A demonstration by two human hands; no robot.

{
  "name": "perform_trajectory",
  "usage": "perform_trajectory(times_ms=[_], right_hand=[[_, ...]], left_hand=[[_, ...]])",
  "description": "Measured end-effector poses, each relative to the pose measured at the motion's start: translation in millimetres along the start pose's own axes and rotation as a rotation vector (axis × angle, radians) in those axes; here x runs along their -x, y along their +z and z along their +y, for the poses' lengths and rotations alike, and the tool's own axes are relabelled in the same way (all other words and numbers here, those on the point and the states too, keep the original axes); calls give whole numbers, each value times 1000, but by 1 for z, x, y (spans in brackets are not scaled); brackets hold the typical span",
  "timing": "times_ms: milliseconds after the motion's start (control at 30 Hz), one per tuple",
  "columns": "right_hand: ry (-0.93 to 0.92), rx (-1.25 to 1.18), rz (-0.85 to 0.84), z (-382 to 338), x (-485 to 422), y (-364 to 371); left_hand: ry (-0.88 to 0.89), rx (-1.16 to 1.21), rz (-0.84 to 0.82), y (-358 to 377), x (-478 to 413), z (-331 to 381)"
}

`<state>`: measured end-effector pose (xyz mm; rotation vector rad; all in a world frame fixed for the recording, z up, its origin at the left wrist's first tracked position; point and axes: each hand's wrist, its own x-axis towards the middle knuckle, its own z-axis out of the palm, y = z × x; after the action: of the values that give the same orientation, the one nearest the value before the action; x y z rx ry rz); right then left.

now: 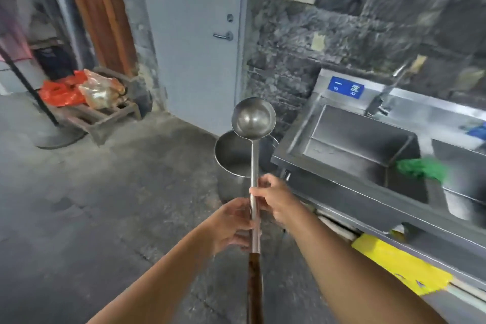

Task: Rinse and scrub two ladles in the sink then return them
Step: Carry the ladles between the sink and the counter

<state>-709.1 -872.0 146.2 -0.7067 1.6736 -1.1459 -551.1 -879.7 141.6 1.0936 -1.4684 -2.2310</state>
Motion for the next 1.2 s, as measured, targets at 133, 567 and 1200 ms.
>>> perform_trajectory(times_ms=[133,567,1200], right_hand=[[22,-61,149,-2,-26,-58],[116,-230,381,11,-186,-251],[410,-309,325,42,-390,-377]], left_hand=[[-44,-113,-98,32,-60,24],[-61,-458,-143,153,-277,84],[-408,-309,-186,194,-553,122]])
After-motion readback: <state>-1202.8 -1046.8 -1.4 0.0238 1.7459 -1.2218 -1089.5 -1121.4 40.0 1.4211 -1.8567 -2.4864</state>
